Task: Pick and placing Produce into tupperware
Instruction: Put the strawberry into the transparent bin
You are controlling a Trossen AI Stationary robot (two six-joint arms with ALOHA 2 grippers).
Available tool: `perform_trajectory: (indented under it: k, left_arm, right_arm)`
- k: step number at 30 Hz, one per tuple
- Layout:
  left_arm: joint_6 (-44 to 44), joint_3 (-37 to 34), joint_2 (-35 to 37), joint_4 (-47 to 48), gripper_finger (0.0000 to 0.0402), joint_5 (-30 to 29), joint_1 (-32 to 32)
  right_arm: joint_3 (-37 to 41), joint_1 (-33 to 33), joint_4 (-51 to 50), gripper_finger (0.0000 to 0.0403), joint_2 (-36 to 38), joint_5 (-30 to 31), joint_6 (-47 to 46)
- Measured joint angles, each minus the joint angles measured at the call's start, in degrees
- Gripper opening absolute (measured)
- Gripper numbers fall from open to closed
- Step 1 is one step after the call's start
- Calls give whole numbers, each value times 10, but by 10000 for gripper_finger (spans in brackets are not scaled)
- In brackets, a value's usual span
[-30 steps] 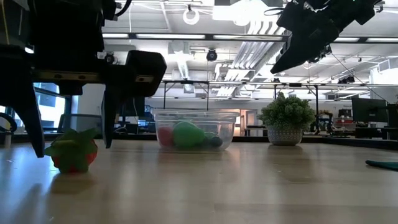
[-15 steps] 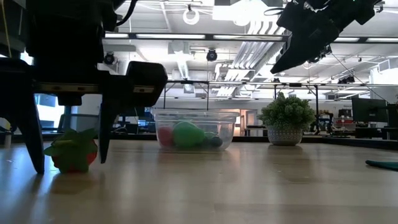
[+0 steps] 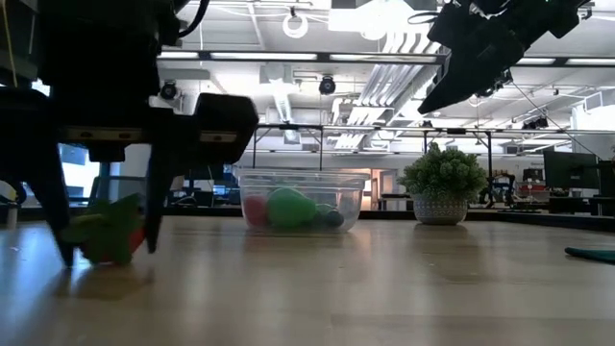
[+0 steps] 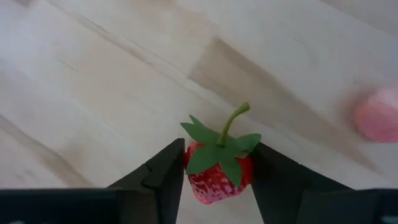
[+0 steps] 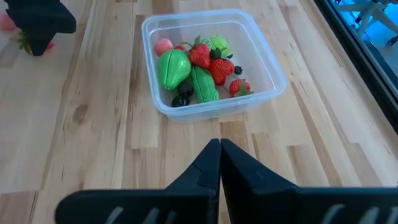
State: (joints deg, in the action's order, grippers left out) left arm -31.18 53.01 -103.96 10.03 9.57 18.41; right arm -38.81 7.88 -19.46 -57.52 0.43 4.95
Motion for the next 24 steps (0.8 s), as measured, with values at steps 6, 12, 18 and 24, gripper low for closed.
perform_trajectory:
  k: [6,12,18,24]
  left_arm:
    - [-6,38,2,8,140,-5,0]
    - [-36,68,47,52,125,-25,-5]
    - [-47,69,131,134,151,-112,-34]
    - [-95,70,198,128,128,-120,-103]
  right_arm:
    - [0,0,0,2,0,0,0]
    - [0,0,0,2,0,0,0]
    - [0,0,0,2,0,0,0]
    - [0,0,0,2,0,0,0]
